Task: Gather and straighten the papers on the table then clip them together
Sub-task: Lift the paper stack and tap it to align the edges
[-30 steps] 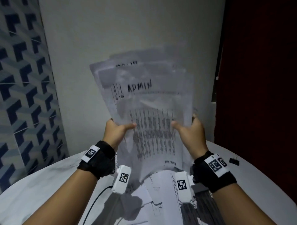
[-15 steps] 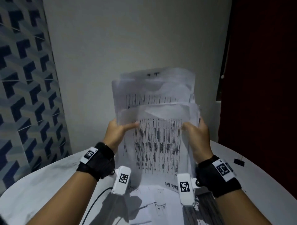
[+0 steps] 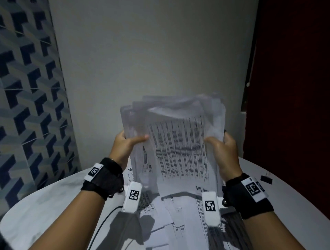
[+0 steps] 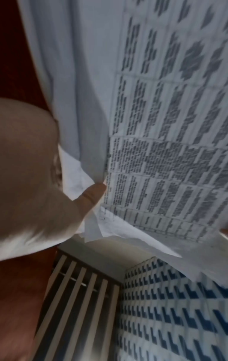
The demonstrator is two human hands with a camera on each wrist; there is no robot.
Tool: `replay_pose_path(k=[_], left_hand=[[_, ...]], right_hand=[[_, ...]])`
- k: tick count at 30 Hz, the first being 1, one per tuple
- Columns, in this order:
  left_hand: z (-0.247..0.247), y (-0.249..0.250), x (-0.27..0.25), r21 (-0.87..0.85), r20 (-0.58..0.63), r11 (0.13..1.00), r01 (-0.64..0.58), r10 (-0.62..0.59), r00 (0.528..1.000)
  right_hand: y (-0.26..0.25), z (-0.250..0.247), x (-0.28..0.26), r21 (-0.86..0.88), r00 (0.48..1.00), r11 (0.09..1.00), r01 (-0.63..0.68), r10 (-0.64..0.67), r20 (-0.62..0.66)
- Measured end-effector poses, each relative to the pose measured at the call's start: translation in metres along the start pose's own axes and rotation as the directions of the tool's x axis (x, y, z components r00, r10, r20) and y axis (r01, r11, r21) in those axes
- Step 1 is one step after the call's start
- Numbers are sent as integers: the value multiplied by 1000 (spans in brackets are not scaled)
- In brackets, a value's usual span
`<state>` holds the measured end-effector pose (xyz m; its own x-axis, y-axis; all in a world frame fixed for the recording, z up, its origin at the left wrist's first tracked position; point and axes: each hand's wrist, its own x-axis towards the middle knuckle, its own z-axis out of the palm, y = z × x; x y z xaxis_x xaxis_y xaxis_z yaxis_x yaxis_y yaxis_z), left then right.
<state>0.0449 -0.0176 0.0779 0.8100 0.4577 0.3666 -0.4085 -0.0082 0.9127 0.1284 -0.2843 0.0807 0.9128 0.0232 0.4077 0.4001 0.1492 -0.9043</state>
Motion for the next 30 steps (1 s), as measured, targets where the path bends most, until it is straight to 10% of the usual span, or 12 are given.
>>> replay_pose_path(k=[5, 11, 20, 26, 30], left_hand=[[-8, -46, -25, 181, 87, 982, 56, -73, 994], [-12, -5, -10, 231, -139, 966, -113, 148, 979], [-56, 73, -37, 332, -374, 889, -317, 432, 820], [-111, 30, -93, 320, -338, 947, 24, 90, 937], [-117, 14, -113, 311, -377, 948, 64, 61, 924]], right_hand=[[36, -14, -20, -62, 993, 997, -35, 41, 108], [8, 13, -9, 27, 984, 989, 148, -150, 101], [-26, 111, -43, -40, 966, 970, 241, -236, 100], [24, 104, -91, -8, 941, 991, -133, 128, 312], [34, 99, -109, -65, 887, 971, -229, 236, 398]])
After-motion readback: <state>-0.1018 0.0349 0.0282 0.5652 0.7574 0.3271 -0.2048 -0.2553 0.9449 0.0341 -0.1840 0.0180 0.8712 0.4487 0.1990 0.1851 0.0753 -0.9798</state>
